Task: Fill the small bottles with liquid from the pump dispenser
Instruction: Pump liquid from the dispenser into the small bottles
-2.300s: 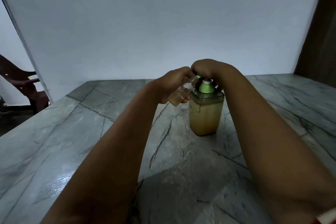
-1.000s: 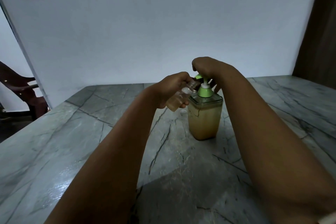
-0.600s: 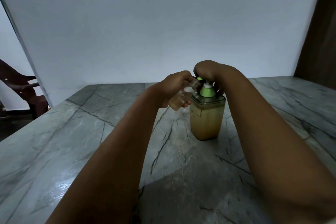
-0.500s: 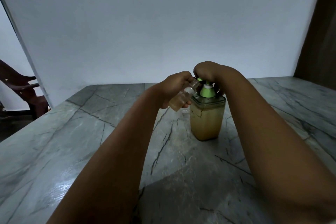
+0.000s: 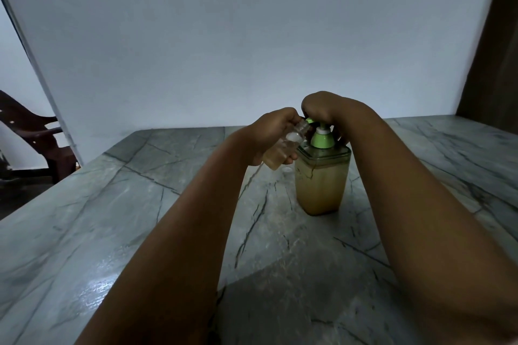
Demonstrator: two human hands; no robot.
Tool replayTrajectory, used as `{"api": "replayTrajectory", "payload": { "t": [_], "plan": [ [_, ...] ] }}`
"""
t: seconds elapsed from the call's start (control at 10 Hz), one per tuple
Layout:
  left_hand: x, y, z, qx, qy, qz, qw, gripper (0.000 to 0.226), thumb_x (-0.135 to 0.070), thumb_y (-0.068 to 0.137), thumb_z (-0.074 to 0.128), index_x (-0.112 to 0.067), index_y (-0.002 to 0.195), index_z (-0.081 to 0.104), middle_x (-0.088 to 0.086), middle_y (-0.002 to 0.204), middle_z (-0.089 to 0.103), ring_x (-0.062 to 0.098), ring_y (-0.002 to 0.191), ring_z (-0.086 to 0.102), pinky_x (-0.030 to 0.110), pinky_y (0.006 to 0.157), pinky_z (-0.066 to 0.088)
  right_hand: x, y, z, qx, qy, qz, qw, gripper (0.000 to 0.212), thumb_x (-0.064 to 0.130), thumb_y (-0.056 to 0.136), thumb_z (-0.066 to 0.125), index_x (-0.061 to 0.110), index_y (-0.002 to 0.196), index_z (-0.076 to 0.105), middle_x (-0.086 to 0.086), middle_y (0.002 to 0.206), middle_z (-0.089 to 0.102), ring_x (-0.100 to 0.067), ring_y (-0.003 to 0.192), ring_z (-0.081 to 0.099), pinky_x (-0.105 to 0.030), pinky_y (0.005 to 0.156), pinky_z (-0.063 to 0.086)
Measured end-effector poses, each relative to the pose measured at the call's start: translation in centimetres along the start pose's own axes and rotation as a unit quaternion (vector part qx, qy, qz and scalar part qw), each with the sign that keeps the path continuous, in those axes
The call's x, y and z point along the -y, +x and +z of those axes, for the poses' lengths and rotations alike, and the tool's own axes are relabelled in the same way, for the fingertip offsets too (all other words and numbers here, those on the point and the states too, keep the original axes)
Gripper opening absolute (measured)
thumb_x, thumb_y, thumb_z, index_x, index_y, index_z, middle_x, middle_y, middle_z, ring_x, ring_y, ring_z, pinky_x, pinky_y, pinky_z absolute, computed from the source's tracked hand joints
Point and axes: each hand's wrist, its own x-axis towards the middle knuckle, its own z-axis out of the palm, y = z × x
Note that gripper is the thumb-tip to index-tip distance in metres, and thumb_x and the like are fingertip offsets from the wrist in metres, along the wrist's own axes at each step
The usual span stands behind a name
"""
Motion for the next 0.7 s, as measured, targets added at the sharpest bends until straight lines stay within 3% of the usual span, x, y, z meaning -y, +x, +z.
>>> {"api": "replayTrajectory", "payload": {
  "t": [0.1, 0.2, 0.3, 0.4, 0.5, 0.6, 0.7],
  "plan": [
    [0.0, 0.0, 0.0, 0.000, 0.005, -0.003, 1.000, 0.030, -0.027, 0.093, 0.040, -0.006, 0.089, 0.061, 0.008, 0.060, 0.058, 0.022, 0.052, 0.055, 0.024, 0.049, 0.046, -0.4, 1.6, -0.1, -0.030, 0.022, -0.036, 0.999, 0.031, -0.002, 0.097, 0.031, 0.006, 0.068, 0.038, -0.006, 0.063, 0.030, -0.027, 0.074, 0.041, -0.030, 0.071, 0.043],
    [0.0, 0.1, -0.1, 0.008, 0.000, -0.005, 1.000, 0.031, -0.028, 0.093, 0.039, -0.005, 0.099, 0.060, 0.007, 0.059, 0.058, 0.022, 0.051, 0.054, 0.023, 0.048, 0.045, -0.4, 1.4, -0.2, -0.015, 0.040, -0.036, 0.998, 0.015, 0.002, 0.099, 0.028, -0.008, 0.091, 0.036, -0.025, 0.073, 0.041, -0.040, 0.090, 0.045, -0.042, 0.098, 0.041],
    [0.1, 0.1, -0.1, 0.006, 0.002, -0.004, 1.000, 0.033, -0.028, 0.093, 0.039, -0.004, 0.103, 0.060, 0.006, 0.058, 0.058, 0.021, 0.051, 0.055, 0.023, 0.048, 0.046, -0.5, 0.2, -0.5, -0.005, 0.039, -0.034, 0.999, 0.017, 0.004, 0.098, 0.027, 0.000, 0.083, 0.034, -0.018, 0.067, 0.035, -0.033, 0.067, 0.039, -0.036, 0.077, 0.040],
    [0.1, 0.1, 0.0, 0.004, 0.000, -0.001, 1.000, 0.031, -0.028, 0.094, 0.039, -0.005, 0.096, 0.059, 0.007, 0.059, 0.058, 0.022, 0.052, 0.055, 0.024, 0.048, 0.046, -0.7, 0.8, -0.3, -0.005, 0.030, -0.041, 0.999, 0.031, -0.001, 0.095, 0.028, 0.006, 0.064, 0.032, -0.009, 0.064, 0.032, -0.023, 0.056, 0.031, -0.031, 0.067, 0.035],
    [0.0, 0.1, 0.1, 0.003, 0.002, -0.002, 1.000, 0.030, -0.028, 0.093, 0.039, -0.005, 0.094, 0.059, 0.007, 0.059, 0.058, 0.021, 0.052, 0.055, 0.024, 0.048, 0.046, -0.9, 0.6, -0.4, 0.003, 0.012, -0.029, 1.000, 0.032, 0.000, 0.092, 0.029, 0.005, 0.061, 0.034, -0.013, 0.064, 0.037, -0.023, 0.054, 0.034, -0.030, 0.059, 0.037],
    [0.0, 0.1, 0.1, -0.003, 0.009, -0.006, 1.000, 0.031, -0.029, 0.093, 0.040, -0.005, 0.095, 0.059, 0.009, 0.062, 0.057, 0.022, 0.053, 0.055, 0.023, 0.047, 0.047, -0.7, 0.4, -0.3, 0.008, 0.029, -0.019, 0.999, 0.031, -0.002, 0.092, 0.029, 0.006, 0.063, 0.033, -0.013, 0.063, 0.036, -0.023, 0.053, 0.032, -0.029, 0.060, 0.037],
    [0.0, 0.3, 0.1, 0.002, 0.006, -0.003, 1.000, 0.033, -0.029, 0.094, 0.038, -0.005, 0.101, 0.059, 0.008, 0.062, 0.058, 0.022, 0.053, 0.055, 0.024, 0.048, 0.047, -0.6, -0.1, -0.5, -0.001, 0.066, -0.025, 0.997, 0.020, 0.002, 0.095, 0.030, 0.007, 0.076, 0.034, -0.032, 0.073, 0.039, -0.024, 0.072, 0.048, -0.044, 0.079, 0.044]
  ]
}}
